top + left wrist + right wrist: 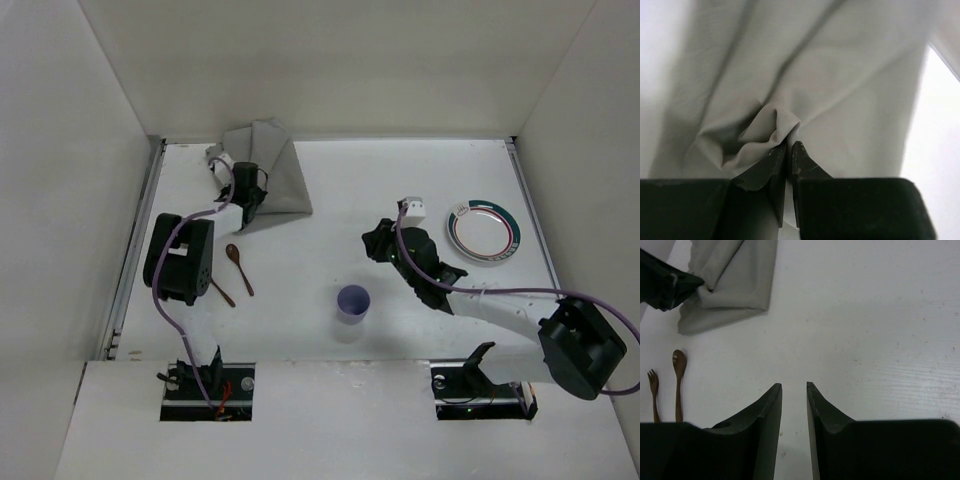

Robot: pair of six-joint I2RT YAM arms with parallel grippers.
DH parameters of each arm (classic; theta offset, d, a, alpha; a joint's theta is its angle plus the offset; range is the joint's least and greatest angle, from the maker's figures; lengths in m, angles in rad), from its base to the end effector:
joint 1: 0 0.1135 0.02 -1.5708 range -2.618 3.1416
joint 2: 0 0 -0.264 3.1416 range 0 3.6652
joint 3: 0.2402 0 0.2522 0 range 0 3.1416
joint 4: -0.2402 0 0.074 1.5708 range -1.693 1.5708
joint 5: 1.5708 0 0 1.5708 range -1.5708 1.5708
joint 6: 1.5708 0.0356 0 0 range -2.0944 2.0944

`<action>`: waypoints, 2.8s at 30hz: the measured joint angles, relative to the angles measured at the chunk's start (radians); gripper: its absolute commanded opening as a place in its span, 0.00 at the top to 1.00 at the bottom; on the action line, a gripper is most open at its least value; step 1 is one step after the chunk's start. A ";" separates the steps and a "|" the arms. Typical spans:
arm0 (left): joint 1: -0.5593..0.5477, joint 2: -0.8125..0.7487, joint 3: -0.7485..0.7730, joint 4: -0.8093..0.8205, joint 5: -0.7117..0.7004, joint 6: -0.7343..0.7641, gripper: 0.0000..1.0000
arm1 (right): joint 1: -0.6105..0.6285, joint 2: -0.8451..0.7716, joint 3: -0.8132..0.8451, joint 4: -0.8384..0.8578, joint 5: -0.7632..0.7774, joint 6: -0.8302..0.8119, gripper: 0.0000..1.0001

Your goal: Set the dinner table for one person

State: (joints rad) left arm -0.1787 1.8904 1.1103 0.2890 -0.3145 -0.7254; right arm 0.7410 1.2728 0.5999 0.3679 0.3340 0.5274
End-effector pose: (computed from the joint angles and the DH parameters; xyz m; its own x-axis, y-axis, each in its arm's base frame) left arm 0.4097 -0.0628 0.1836 -0.2813 -0.5903 -0.7566 -0.3823 0.7921 -0.4759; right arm 0.2101 0.1764 0.2278 -0.3963 0.2819 -0.8738 -0.2402 0.8867 0.3950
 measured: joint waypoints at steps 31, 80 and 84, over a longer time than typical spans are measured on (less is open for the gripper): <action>-0.246 -0.362 -0.373 0.099 0.009 0.051 0.76 | -0.021 -0.008 0.008 0.003 0.048 0.001 0.46; 0.259 -0.862 -0.775 0.187 0.232 -0.354 0.54 | 0.220 1.145 1.637 -0.993 -0.192 -0.930 0.19; 0.258 -0.818 -0.774 0.202 0.252 -0.352 0.55 | 0.220 1.189 1.706 -1.038 -0.187 -0.959 0.37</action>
State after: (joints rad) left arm 0.0795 1.0729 0.3359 0.4908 -0.0624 -1.0771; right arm 0.9615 2.4619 2.3054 -0.6697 0.1471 -0.4320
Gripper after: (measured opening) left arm 0.454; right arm 0.733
